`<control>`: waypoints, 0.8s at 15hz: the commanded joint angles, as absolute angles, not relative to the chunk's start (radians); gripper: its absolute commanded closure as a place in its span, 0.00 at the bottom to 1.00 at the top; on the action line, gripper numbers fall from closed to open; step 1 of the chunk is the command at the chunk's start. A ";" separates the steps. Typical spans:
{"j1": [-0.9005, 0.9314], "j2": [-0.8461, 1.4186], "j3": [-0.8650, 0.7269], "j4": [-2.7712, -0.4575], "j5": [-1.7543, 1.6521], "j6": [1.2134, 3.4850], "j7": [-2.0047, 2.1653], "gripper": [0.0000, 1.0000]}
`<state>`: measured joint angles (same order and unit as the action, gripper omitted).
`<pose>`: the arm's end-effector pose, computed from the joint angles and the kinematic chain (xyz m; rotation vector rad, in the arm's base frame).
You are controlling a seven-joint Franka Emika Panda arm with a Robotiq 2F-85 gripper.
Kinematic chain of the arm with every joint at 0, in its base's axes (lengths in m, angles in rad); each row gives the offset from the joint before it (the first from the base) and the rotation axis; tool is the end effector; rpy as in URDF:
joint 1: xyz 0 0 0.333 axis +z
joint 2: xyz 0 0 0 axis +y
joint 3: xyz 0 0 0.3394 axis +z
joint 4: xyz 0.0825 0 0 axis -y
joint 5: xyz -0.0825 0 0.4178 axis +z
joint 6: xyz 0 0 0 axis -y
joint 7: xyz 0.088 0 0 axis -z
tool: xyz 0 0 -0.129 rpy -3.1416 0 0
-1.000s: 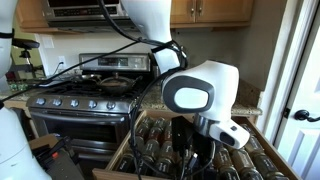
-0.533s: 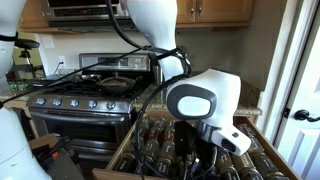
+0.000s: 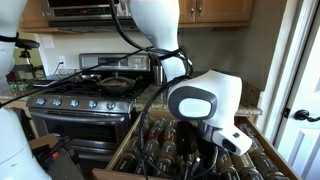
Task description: Close the drawer on the right
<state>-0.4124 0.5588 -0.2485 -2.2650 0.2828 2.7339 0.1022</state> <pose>0.4117 -0.3479 0.0799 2.7493 -1.4924 -0.0987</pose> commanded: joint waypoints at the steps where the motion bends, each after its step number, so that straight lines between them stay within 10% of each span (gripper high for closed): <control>1: -0.430 0.574 -0.203 -2.230 0.321 2.747 0.100 0.00; 12: -0.376 0.567 -0.172 -2.160 0.318 2.669 0.151 0.00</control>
<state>-0.4091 0.5602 -0.2218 -2.2386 0.2830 2.7115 0.1076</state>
